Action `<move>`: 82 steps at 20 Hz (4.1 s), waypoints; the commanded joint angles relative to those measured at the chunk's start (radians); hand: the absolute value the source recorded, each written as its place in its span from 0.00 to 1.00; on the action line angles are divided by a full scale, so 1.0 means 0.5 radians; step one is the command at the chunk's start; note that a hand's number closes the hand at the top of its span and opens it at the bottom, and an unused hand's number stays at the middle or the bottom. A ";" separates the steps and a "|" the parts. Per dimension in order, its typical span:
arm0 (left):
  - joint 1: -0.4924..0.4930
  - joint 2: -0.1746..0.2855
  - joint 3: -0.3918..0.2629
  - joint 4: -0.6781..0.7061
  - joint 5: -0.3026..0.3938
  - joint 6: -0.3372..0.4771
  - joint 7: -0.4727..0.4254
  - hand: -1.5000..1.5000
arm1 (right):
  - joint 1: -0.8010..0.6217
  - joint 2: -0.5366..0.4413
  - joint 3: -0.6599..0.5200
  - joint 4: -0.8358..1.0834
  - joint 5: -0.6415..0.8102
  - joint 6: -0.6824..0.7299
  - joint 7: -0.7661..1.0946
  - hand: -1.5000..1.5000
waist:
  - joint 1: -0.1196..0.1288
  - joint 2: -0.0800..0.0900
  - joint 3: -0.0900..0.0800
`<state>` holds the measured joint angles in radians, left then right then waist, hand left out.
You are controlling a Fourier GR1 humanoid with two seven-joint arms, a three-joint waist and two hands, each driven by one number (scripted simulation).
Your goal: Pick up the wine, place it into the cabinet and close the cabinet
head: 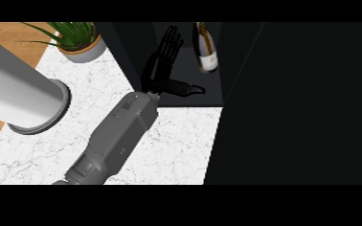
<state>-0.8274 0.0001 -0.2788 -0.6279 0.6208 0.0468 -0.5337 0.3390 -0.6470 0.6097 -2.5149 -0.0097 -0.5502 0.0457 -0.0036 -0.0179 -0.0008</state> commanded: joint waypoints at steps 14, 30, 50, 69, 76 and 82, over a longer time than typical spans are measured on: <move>1.152 0.143 -0.358 -1.336 -0.045 0.153 0.240 0.00 | 0.173 -0.135 -0.090 -0.425 -0.077 -0.002 0.106 0.00 | 0.015 0.014 0.002; 1.632 0.595 -0.141 -1.869 0.054 -0.070 0.225 0.00 | 0.107 -0.394 0.307 -0.424 -0.123 0.481 0.085 1.00 | 0.023 0.019 -0.002; 1.779 1.052 0.375 -1.797 0.351 -0.573 0.256 0.00 | -0.316 -0.152 0.519 -0.285 -0.075 0.628 0.258 1.00 | 0.051 0.039 -0.007; 1.706 1.136 0.477 -1.673 0.455 -0.798 0.301 0.00 | -1.055 0.475 0.403 0.153 -0.245 0.653 0.727 1.00 | 0.157 0.048 -0.018; 1.743 1.211 0.589 -1.566 0.497 -0.907 0.286 0.00 | -1.871 1.115 0.256 0.732 -0.167 0.487 1.148 1.00 | 0.130 0.037 -0.015; 1.739 1.180 0.629 -1.502 0.493 -0.923 0.302 0.00 | -2.505 1.285 0.042 1.430 -0.308 0.294 1.084 1.00 | 0.075 0.042 -0.003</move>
<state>0.0452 0.5953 0.0226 -1.4133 0.8669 -0.3948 -0.3842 -0.7339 -0.0668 0.6843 -1.9739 -0.1283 -0.3480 0.5850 0.0493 0.0026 -0.0042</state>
